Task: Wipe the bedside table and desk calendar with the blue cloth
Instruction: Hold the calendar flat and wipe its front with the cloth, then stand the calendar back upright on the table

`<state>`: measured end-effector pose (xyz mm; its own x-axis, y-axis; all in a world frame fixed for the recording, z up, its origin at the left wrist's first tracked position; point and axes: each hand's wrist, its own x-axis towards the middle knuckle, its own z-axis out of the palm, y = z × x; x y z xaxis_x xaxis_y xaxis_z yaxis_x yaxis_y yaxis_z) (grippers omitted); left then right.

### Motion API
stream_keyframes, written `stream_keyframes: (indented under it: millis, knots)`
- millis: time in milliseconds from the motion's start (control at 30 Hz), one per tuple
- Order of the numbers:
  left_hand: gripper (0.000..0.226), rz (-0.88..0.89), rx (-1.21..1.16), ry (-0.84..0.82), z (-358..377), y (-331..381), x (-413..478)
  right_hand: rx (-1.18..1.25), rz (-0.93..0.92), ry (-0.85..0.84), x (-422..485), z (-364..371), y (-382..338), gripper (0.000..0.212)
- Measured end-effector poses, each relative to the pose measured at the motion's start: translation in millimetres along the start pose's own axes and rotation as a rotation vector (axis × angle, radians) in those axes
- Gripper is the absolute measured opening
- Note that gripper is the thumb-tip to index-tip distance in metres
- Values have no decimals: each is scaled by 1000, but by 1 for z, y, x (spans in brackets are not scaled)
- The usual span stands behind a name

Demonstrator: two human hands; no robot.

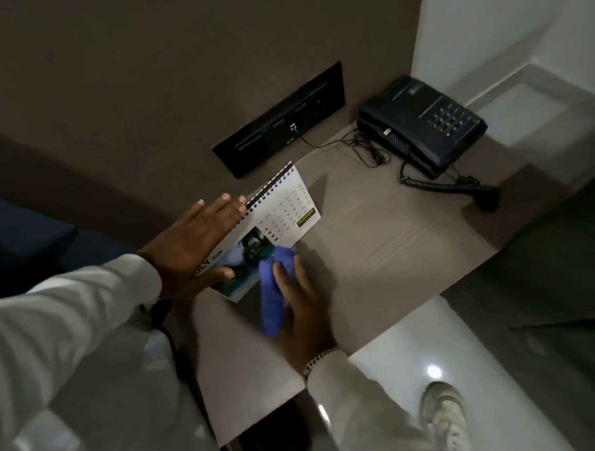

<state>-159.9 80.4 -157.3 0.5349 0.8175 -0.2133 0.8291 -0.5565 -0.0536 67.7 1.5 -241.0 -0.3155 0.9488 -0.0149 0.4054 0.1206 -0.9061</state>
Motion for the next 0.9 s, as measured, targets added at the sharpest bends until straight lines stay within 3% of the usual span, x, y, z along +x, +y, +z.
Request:
stream_keyframes:
  millis: [100, 233, 333, 467, 600, 700, 767, 833, 900]
  knots:
    - [95, -48, 34, -17, -3, 8, -1, -257, -19, 106, 10, -59, 20, 67]
    - [89, -146, -11, 68, -7, 29, -6, -540, 85, -75, 41, -125, 59, 87]
    - [89, -295, -90, 196, -1, 47, -14, -692, 76, -140, 63, -149, 86, 73]
    - [86, -638, -383, 488, 5, 80, -23, -908, 43, -307, 69, -159, 112, 68]
    - [78, -984, -636, 730, 10, 122, -33, -715, 101, -300, 81, -173, 75, 64]
    - [69, -1323, -951, 889, 10, 139, -28, -684, -5, -141, 98, -179, 42, 62]
    - [65, -1511, -1185, 944, 8, 139, -21, -514, -62, -81, 115, -170, 17, 63]
    - [53, -1569, -1444, 1004, 10, 140, -14, -218, 33, -163, 137, -149, -5, 63]
    - [43, -1490, -1648, 1077, 17, 144, -6, 5, 172, -286, 154, -126, -19, 60]
